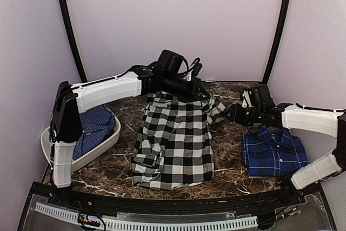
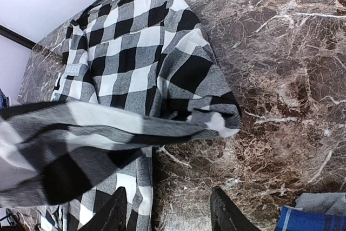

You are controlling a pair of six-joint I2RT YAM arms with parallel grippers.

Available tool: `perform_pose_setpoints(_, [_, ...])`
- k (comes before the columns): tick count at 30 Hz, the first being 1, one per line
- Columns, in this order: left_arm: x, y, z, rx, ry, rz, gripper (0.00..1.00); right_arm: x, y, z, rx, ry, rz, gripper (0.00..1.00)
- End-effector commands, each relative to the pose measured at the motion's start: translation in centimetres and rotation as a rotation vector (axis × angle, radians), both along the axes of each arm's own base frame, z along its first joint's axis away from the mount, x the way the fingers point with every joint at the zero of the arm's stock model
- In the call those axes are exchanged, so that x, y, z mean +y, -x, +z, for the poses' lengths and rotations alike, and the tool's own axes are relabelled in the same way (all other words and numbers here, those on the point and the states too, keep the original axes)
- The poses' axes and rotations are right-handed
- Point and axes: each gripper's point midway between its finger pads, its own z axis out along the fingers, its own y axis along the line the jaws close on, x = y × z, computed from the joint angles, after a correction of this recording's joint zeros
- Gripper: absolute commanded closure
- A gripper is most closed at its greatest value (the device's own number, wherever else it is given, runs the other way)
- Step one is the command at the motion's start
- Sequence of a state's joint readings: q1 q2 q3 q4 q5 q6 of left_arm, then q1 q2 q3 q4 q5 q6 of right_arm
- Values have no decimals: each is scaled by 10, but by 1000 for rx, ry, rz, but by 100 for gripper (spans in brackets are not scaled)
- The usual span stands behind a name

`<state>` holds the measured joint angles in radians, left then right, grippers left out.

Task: Fold and stack the long sleeve shirts
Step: Pick up the sleeve from the 1/3-folded shirt, then fold the sleeve of the 1/3-folded shirt.

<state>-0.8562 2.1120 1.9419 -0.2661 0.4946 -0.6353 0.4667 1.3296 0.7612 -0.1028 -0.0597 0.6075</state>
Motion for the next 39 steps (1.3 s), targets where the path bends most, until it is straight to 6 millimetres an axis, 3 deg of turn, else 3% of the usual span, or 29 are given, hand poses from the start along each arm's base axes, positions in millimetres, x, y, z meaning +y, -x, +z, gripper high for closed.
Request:
perform_pose_setpoints(1, [12,7,89,-147,93,-14,100,0,-11,6,-35,-45,-19,50])
perform_pose_setpoints(4, [30,-4,123,-200,130,37,100,2,-14,5,-36,-50,-14,50])
perform_pose_setpoints(6, [48,-15,137,-227,134,92,100,5,-15,4,-34,-52,-6,49])
perform_pose_setpoints(7, [59,-25,133,-226,119,130,100,7,-16,4,-33,-54,1,48])
perform_pose_setpoints(8, [69,-26,146,-246,135,152,100,9,-17,2,-27,-56,10,48])
perform_pose_setpoints(12, [119,-46,153,-261,131,293,100,20,-22,0,-19,-76,49,46])
perform_pose_setpoints(16, [164,-60,144,-217,120,429,100,35,-32,-1,-15,-102,97,44])
perform_pose_setpoints(19, [177,-61,122,-143,100,466,100,49,-43,-1,-15,-126,131,43])
perform_pose_setpoints(27, [173,-35,39,136,96,436,100,86,-72,-9,-7,-182,190,38])
perform_pose_setpoints(28, [177,-32,24,163,75,453,100,89,-76,-13,-2,-193,190,37])
perform_pose_setpoints(31, [189,-27,7,201,50,512,100,101,-83,-25,22,-224,203,35])
perform_pose_setpoints(39, [232,0,-67,368,-53,627,100,123,-94,-47,67,-183,214,41])
